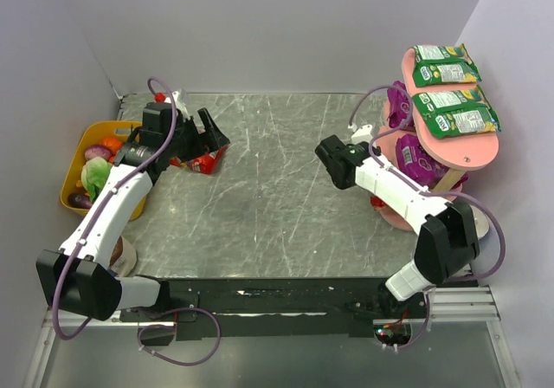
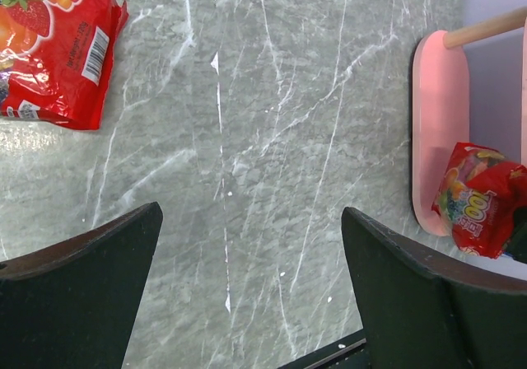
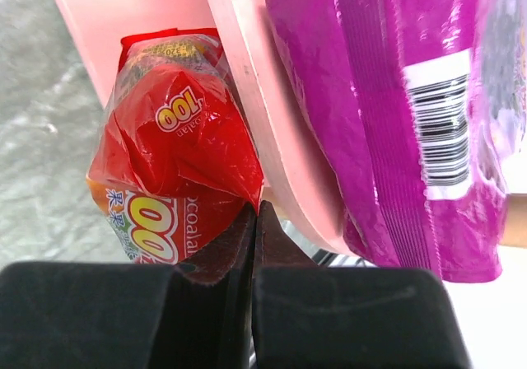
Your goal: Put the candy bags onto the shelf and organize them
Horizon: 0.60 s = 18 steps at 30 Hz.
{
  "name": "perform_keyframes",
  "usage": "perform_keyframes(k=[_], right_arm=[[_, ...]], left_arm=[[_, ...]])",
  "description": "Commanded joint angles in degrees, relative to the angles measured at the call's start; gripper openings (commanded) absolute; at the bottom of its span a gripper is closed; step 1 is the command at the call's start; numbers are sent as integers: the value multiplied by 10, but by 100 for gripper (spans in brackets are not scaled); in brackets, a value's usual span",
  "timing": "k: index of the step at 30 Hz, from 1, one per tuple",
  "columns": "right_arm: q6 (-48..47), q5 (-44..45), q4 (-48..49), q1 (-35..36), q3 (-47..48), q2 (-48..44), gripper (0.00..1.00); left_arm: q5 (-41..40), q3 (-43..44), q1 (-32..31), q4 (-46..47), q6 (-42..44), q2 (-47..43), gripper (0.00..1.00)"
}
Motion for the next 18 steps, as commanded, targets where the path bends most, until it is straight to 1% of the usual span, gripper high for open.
perform_keyframes(k=[1, 9, 14, 18], right_arm=[[-54, 47, 70, -21, -35, -12, 0], [-58, 17, 120, -63, -83, 45, 0], [-58, 10, 148, -73, -92, 88, 0], [-82, -2, 187, -85, -96, 113, 0]], left_arm=[[12, 21, 3, 17, 2, 2, 97], [11, 32, 4, 7, 11, 0, 96], [17, 40, 6, 4, 14, 7, 96], [22, 44, 6, 2, 14, 11, 97]])
